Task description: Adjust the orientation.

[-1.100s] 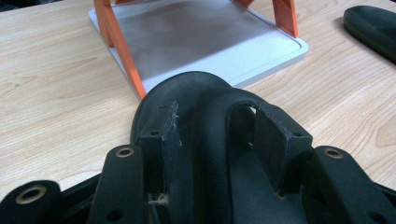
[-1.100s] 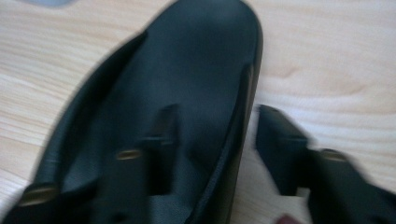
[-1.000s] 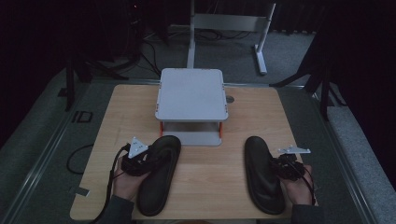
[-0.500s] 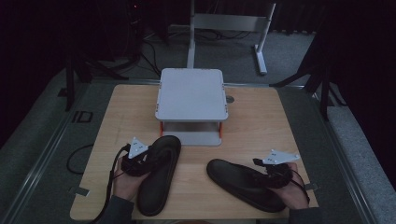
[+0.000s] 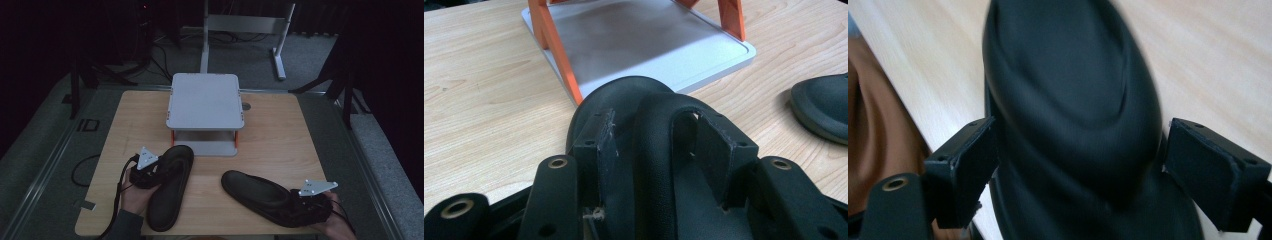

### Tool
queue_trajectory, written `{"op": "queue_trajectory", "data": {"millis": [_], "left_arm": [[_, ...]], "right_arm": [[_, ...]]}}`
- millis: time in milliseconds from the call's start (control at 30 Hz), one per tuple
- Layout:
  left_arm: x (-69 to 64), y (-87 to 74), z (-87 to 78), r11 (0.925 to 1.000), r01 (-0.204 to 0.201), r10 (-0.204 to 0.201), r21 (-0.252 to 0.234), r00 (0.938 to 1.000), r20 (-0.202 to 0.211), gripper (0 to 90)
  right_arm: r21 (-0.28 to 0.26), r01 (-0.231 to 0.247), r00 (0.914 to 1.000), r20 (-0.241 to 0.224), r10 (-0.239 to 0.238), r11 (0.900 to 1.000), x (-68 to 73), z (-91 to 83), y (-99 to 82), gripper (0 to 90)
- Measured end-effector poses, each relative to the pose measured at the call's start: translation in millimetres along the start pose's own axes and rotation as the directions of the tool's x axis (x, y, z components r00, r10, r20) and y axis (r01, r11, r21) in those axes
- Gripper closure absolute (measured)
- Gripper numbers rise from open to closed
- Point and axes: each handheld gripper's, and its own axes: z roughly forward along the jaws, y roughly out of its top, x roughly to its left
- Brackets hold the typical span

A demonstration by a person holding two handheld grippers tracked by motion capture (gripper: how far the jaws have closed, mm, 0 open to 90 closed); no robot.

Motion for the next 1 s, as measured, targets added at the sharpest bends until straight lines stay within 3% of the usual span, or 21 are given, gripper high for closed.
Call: {"op": "queue_trajectory", "data": {"millis": [67,100,233,267,333,400,433,467,533,567,633,667,700,800,833,900,933,967,1000], "left_arm": [[0.3,0.0,-0.1,1.0,0.001,-0.001,-0.001,1.0,-0.001,50.7],[0.3,0.0,-0.1,1.0,0.001,-0.001,-0.001,1.0,-0.001,50.7],[0.2,-0.2,0.5,1.0,0.001,-0.001,0.003,1.0,0.0,50.7],[0.2,-0.3,0.4,1.0,0.002,-0.002,0.002,1.0,0.001,50.7],[0.5,-0.2,0.5,1.0,0.003,-0.003,0.002,1.0,0.001,50.7],[0.5,-0.3,1.1,1.0,0.003,-0.003,0.005,1.0,0.001,50.7],[0.5,-0.3,1.1,1.0,0.003,-0.003,0.005,1.0,0.001,50.7],[0.0,-0.6,1.3,1.0,0.001,-0.001,0.005,1.0,0.003,50.7],[0.0,-0.6,1.9,1.0,0.0,0.0,0.007,1.0,0.0,50.7],[0.1,-0.7,2.2,1.0,0.001,-0.001,0.007,1.0,0.001,50.7],[0.2,-0.8,2.3,1.0,-0.001,0.001,0.008,1.0,0.0,50.7],[0.2,-0.8,2.3,1.0,-0.001,0.001,0.008,1.0,0.0,50.7],[0.4,-1.0,1.9,1.0,0.0,0.0,0.009,1.0,0.001,50.7],[0.7,-1.1,1.0,1.0,0.0,0.0,0.008,1.0,0.0,50.7],[1.0,-1.2,0.4,1.0,0.002,-0.002,0.005,1.0,0.0,50.7],[1.6,-1.2,0.0,1.0,0.003,-0.003,0.003,1.0,-0.004,50.7],[1.9,-1.2,0.0,1.0,0.005,-0.005,0.002,1.0,-0.004,50.7],[1.7,-1.2,0.3,1.0,0.005,-0.005,0.001,1.0,-0.004,50.7],[1.7,-1.2,0.3,1.0,0.005,-0.005,0.001,1.0,-0.004,50.7]], "right_arm": [[0.023,0.008,1.0,-0.002,-0.008,0.9997,-0.8,1.2,-3.0,14.1],[0.062,0.027,0.9995,0.014,-0.028,0.9977,-4.0,5.2,-7.8,14.2],[0.079,0.005,0.9958,0.09,-0.012,0.9969,-23.1,10.6,-5.3,15.2],[0.079,0.005,0.9958,0.09,-0.012,0.9969,-23.1,10.6,-5.3,15.2],[0.075,0.001,0.9883,0.152,-0.013,0.9972,-33.5,12.1,-1.7,19.6],[0.063,-0.038,0.9753,0.22,0.023,0.9973,-47.2,16.0,3.6,21.7],[0.063,-0.038,0.9753,0.22,0.023,0.9973,-47.2,16.0,3.6,21.7],[0.037,-0.104,0.9424,0.323,0.086,0.9939,-63.8,21.9,13.0,27.5],[0.013,-0.157,0.9124,0.384,0.141,0.9875,-72.8,26.9,20.2,28.2],[0.002,-0.177,0.9017,0.401,0.162,0.9842,-75.3,28.8,22.6,29.3],[-0.015,-0.226,0.8687,0.45,0.208,0.9741,-79.2,32.2,28.5,31.8],[-0.027,-0.242,0.8466,0.483,0.224,0.97,-79.7,32.5,31.0,33.5],[-0.046,-0.256,0.8351,0.493,0.245,0.9657,-79.7,31.7,33.2,34.3],[-0.054,-0.264,0.8379,0.482,0.257,0.963,-79.3,29.2,35.9,33.5],[-0.086,-0.285,0.8206,0.493,0.289,0.9546,-76.4,23.4,36.9,33.7],[-0.142,-0.31,0.8116,0.476,0.339,0.9402,-72.4,16.6,37.3,34.4],[-0.175,-0.321,0.8131,0.453,0.366,0.9307,-69.2,13.2,38.0,34.5],[-0.203,-0.336,0.8207,0.416,0.391,0.9199,-65.6,10.9,39.0,34.5],[-0.203,-0.336,0.8207,0.416,0.391,0.9199,-65.6,10.9,39.0,34.5]]}}
